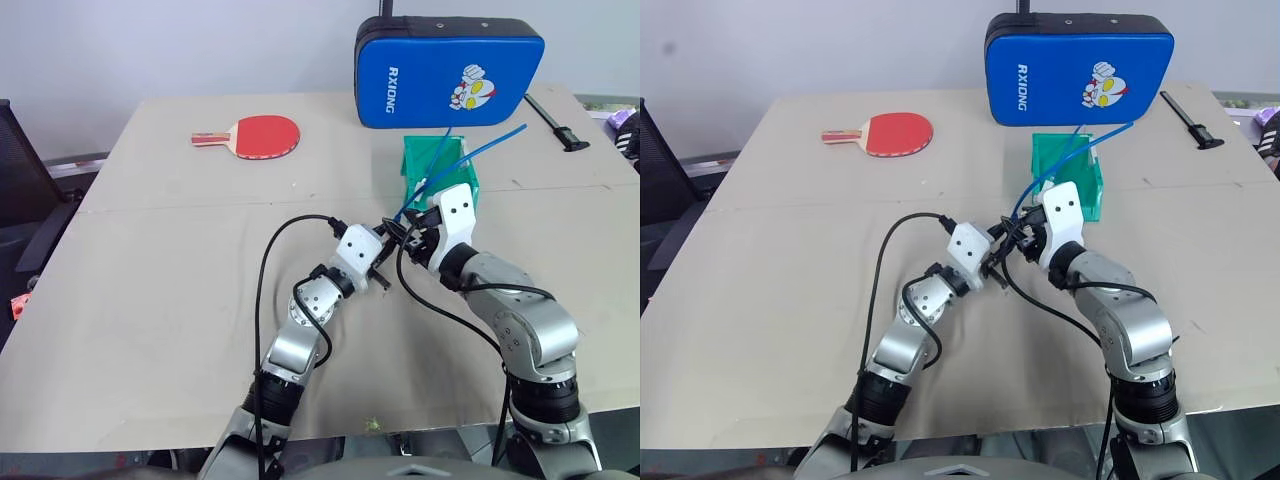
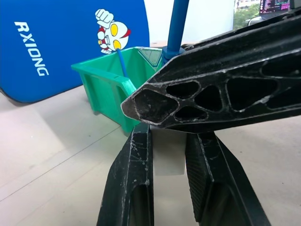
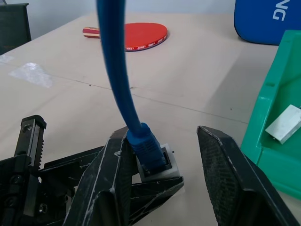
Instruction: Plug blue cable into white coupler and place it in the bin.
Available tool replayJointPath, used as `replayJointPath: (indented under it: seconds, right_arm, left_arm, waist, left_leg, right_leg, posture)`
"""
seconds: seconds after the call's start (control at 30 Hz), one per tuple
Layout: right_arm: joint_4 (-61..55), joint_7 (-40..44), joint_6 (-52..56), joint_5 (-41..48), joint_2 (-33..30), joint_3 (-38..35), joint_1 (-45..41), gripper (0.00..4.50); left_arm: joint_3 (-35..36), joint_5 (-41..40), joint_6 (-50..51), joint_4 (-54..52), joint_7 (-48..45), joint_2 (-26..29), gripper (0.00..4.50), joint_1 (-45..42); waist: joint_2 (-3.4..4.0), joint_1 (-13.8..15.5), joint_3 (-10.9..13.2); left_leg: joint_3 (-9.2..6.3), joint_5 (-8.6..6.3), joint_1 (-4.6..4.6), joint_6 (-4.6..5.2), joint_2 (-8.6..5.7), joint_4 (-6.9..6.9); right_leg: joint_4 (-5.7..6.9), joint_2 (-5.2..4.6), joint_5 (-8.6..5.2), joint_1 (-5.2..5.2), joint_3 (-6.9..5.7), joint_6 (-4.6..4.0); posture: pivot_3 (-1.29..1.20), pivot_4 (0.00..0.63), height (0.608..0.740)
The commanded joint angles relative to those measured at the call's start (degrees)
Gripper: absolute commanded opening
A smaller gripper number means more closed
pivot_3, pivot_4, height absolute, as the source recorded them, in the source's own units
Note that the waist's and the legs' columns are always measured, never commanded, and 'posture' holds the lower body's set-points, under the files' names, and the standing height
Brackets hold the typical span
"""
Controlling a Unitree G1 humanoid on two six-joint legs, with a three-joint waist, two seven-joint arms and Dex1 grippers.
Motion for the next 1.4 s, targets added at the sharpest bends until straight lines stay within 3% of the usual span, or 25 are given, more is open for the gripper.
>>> replayJointPath:
  seconds: [0.03,0.07,0.3,0.47,0.5,0.77,0.93,1.13,1.33,1.4]
  right_arm:
    - [2.93,2.57,-1.13,0.65,-0.57,3.48,1.99,0.39]
    - [2.91,2.96,-1.55,0.72,-0.71,3.74,2.08,0.02]
    - [2.87,5.12,-6.62,0.69,-1.39,4.97,2.75,0.02]
    - [3.21,4.84,-8.30,0.49,-1.23,3.80,2.51,0.00]
    - [3.25,4.83,-8.51,0.57,-1.30,3.33,2.43,0.00]
    - [6.98,6.18,-8.35,4.33,-4.89,-5.73,-4.88,0.00]
    - [25.74,7.48,-10.69,2.91,-10.06,-10.44,-17.19,0.00]
    - [48.28,14.84,-14.24,-0.78,-15.27,-7.60,-30.29,0.00]
    - [58.62,19.85,-12.70,-1.53,-14.93,-6.01,-36.90,0.00]
    - [62.04,19.53,-15.79,-3.08,-14.94,-5.86,-38.60,0.90]
  left_arm:
    - [0.09,-2.63,-5.40,-9.65,0.30,-2.18,0.35,-3.86]
    - [0.21,-2.73,-5.31,-9.62,0.30,-2.21,0.35,-3.87]
    - [0.01,-6.81,-3.67,-10.45,-3.78,-1.44,0.35,-2.65]
    - [0.63,-5.85,-3.16,-10.48,-3.95,-0.25,2.67,-2.14]
    - [1.04,-6.06,-2.95,-10.58,-4.09,0.10,2.87,-1.87]
    - [7.13,-11.74,2.00,-15.76,-7.33,7.22,2.87,4.04]
    - [10.83,-21.65,8.32,-21.42,-16.29,16.16,2.87,6.83]
    - [13.99,-26.79,13.58,-26.05,-19.40,22.87,2.87,8.75]
    - [16.22,-29.59,15.80,-28.14,-17.35,22.75,2.87,7.75]
    - [16.75,-27.62,15.80,-28.78,-15.03,22.66,2.93,7.74]
  waist:
    - [0.00,0.00,0.00]
    - [0.00,0.02,0.00]
    - [0.00,0.03,0.00]
    - [0.00,0.02,0.00]
    - [0.00,0.02,0.00]
    - [0.00,-0.09,0.00]
    - [0.01,-0.25,0.01]
    - [0.01,-0.84,0.02]
    - [0.03,-1.52,0.03]
    - [0.03,-1.52,0.03]
  left_leg:
    - [-0.01,0.00,0.00,0.00,0.00,0.00]
    - [-0.01,0.00,0.00,0.00,0.00,0.00]
    - [-0.01,0.00,0.00,0.00,0.00,0.00]
    - [-0.03,0.00,0.01,0.00,0.00,0.00]
    - [-0.03,0.00,0.01,0.00,0.00,0.00]
    - [-0.06,0.00,0.01,0.00,-0.02,-0.01]
    - [-0.04,0.00,0.02,0.00,-0.02,-0.05]
    - [-0.04,0.00,0.00,0.00,-0.02,-0.16]
    - [0.03,0.00,-0.02,0.01,-0.02,-0.04]
    - [0.04,0.00,-0.02,0.00,-0.02,0.00]
  right_leg:
    - [0.00,0.00,0.00,0.00,0.00,0.00]
    - [0.00,0.00,0.00,0.00,0.00,0.00]
    - [-0.01,0.00,0.00,0.00,0.00,0.00]
    - [0.00,0.00,0.00,-0.01,0.02,0.00]
    - [-0.01,0.00,0.00,-0.01,0.01,0.00]
    - [0.00,0.02,0.00,-0.05,0.08,0.00]
    - [0.01,0.01,0.00,-0.05,0.10,0.00]
    - [-0.15,0.00,0.00,-0.06,0.08,-0.01]
    - [-0.25,0.00,0.00,-0.07,0.10,-0.01]
    - [-0.26,0.00,0.00,-0.09,0.09,-0.01]
  posture:
    - [0.00,0.150,0.740]
    - [0.00,0.150,0.740]
    - [0.00,0.150,0.740]
    - [0.00,0.150,0.740]
    - [0.00,0.150,0.740]
    - [0.00,0.150,0.740]
    - [0.00,0.150,0.740]
    - [0.00,0.150,0.740]
    - [0.00,0.150,0.740]
    - [0.00,0.150,0.740]
